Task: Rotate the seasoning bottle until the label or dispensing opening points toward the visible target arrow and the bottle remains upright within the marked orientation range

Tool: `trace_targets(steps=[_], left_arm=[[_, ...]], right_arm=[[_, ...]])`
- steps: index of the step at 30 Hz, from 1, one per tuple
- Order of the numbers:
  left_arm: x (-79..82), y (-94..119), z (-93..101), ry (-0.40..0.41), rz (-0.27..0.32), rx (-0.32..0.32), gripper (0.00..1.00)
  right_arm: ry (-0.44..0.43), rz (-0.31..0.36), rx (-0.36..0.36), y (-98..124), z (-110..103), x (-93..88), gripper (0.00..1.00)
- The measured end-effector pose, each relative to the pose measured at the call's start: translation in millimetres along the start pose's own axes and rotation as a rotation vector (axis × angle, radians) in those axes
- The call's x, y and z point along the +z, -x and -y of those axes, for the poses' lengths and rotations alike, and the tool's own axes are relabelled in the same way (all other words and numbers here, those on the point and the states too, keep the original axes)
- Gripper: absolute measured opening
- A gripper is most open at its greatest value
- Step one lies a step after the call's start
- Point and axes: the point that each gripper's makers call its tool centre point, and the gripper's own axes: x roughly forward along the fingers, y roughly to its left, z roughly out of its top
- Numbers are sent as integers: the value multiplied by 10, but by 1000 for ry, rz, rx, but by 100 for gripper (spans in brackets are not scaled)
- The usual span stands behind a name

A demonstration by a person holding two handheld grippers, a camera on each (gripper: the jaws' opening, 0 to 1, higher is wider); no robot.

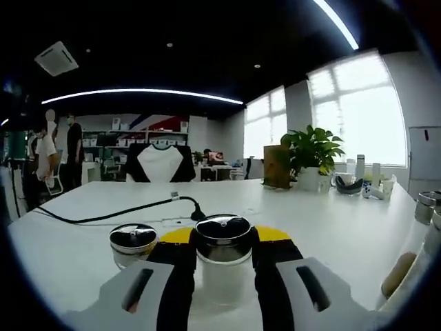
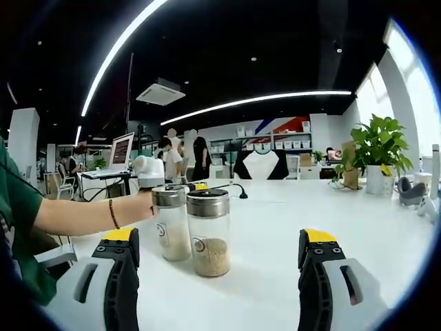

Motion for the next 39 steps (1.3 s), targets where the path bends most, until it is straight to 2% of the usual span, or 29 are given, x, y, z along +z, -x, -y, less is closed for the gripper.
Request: trace_targets(steps=[10,16,20,33,36,39], left_arm=[[200,354,66,-8,12,-62,32],[204,560,110,-6,-2,-90,32],[182,671,125,36,-10,-113,32],[206,1096,325,6,-1,-184,32],[203,1197,348,49,-8,-202,32],[193,1296,395,22,-2,-213,32]], right_arm=[[7,-11,-12,7,26,-29,98],[7,-9,-18,11,60,-27,99],[8,-9,-18,5,73,-27,99],[13,-17,-5,-23,17,-44,99],[14,-16,-6,-22,15,-41,99],[15,-18,-3,-22,-41,-41,98]])
